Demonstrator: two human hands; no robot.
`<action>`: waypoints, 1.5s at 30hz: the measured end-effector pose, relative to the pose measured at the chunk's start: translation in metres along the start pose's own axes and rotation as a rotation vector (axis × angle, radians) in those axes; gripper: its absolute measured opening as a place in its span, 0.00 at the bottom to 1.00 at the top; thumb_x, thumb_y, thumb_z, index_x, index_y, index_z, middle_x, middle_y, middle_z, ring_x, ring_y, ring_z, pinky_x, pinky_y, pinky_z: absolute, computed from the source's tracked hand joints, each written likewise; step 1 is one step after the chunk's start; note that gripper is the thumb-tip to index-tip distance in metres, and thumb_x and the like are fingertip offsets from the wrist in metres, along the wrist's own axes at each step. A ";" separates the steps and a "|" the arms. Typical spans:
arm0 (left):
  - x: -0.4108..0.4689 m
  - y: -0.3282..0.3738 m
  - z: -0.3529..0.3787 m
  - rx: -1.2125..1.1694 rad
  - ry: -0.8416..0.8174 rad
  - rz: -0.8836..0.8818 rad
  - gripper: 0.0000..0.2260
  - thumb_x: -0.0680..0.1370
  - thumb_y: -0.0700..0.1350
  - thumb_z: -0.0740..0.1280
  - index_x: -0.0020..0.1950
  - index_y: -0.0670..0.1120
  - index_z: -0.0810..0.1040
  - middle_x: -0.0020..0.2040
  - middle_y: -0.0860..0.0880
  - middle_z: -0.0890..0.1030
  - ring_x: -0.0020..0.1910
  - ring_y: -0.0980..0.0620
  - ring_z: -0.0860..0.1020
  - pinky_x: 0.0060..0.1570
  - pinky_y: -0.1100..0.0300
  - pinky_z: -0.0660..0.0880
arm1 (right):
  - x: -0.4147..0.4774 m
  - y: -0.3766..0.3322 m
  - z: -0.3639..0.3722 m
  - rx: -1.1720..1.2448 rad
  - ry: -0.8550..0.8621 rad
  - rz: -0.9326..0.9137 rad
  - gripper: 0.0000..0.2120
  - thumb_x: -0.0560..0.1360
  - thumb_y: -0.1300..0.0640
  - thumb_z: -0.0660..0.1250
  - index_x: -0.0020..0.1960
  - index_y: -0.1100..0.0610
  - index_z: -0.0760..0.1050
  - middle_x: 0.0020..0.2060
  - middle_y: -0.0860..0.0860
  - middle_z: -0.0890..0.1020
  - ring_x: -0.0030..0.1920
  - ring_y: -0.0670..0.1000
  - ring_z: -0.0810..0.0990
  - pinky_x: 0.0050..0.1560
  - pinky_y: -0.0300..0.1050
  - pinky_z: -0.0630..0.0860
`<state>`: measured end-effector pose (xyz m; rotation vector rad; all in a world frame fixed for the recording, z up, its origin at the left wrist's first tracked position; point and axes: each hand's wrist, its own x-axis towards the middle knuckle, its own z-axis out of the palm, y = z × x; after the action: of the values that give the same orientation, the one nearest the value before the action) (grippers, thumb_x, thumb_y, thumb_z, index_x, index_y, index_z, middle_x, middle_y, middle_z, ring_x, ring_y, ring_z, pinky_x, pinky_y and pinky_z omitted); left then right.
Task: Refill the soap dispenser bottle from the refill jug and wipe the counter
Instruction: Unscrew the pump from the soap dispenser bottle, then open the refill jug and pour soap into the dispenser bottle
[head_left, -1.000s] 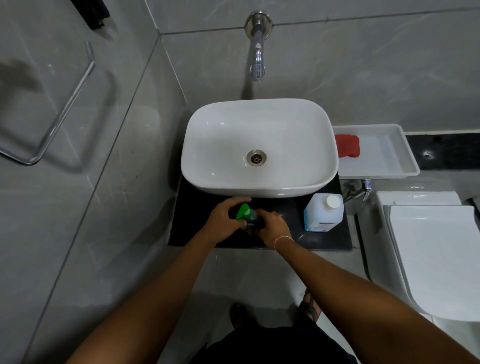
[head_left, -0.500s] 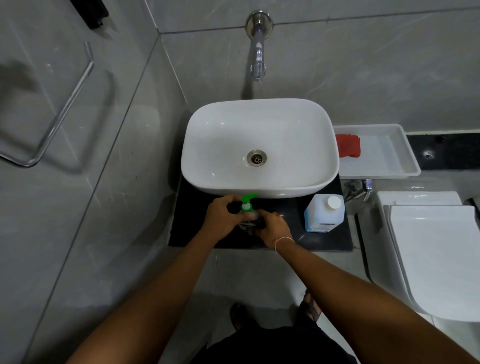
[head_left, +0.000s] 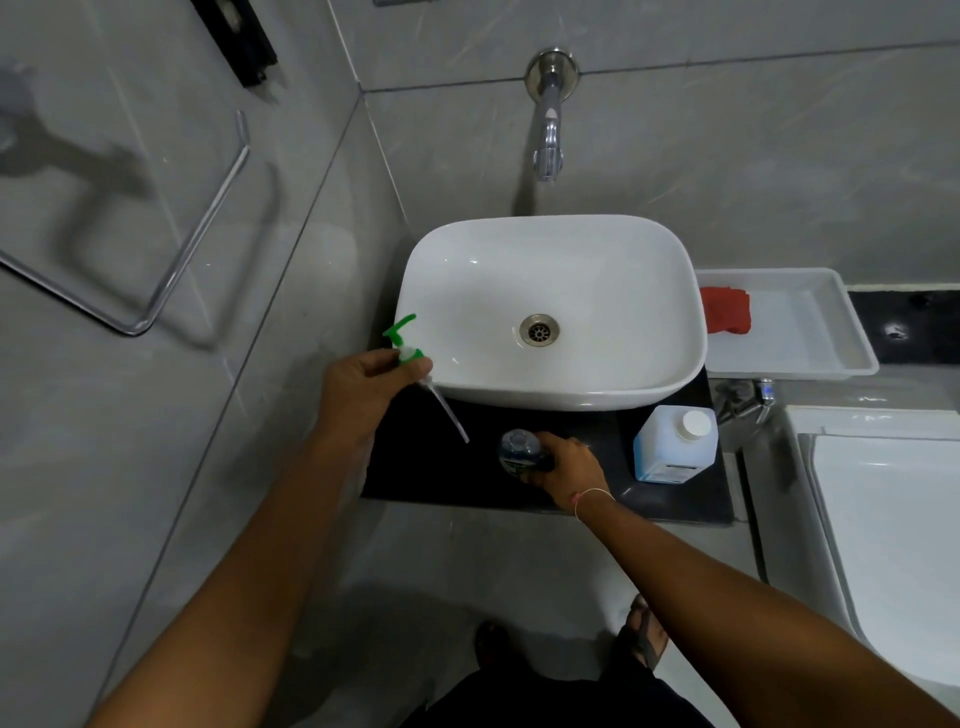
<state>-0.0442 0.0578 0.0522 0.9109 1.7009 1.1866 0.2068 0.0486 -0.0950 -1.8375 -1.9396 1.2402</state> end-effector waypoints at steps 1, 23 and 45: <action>0.000 -0.008 -0.005 0.014 0.007 -0.029 0.07 0.68 0.43 0.81 0.43 0.50 0.87 0.39 0.55 0.88 0.36 0.62 0.84 0.37 0.73 0.77 | 0.000 0.000 0.001 0.004 0.001 0.004 0.27 0.69 0.50 0.76 0.66 0.44 0.73 0.56 0.57 0.80 0.59 0.59 0.77 0.61 0.52 0.76; 0.059 -0.120 0.000 0.842 -0.016 -0.348 0.17 0.67 0.59 0.79 0.36 0.44 0.85 0.41 0.45 0.87 0.40 0.45 0.84 0.43 0.57 0.80 | 0.002 0.001 0.013 0.086 0.069 0.039 0.27 0.65 0.53 0.79 0.61 0.41 0.76 0.52 0.51 0.82 0.54 0.53 0.81 0.60 0.48 0.77; -0.008 -0.128 -0.011 0.758 0.084 -0.185 0.15 0.75 0.48 0.74 0.60 0.45 0.84 0.56 0.42 0.86 0.55 0.41 0.84 0.55 0.54 0.79 | 0.020 -0.036 0.053 0.094 0.010 -0.032 0.27 0.66 0.53 0.79 0.63 0.43 0.76 0.53 0.52 0.85 0.55 0.54 0.82 0.57 0.49 0.79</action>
<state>-0.0629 0.0101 -0.0660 1.1096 2.2978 0.4412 0.1416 0.0483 -0.1116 -1.7574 -1.8640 1.2868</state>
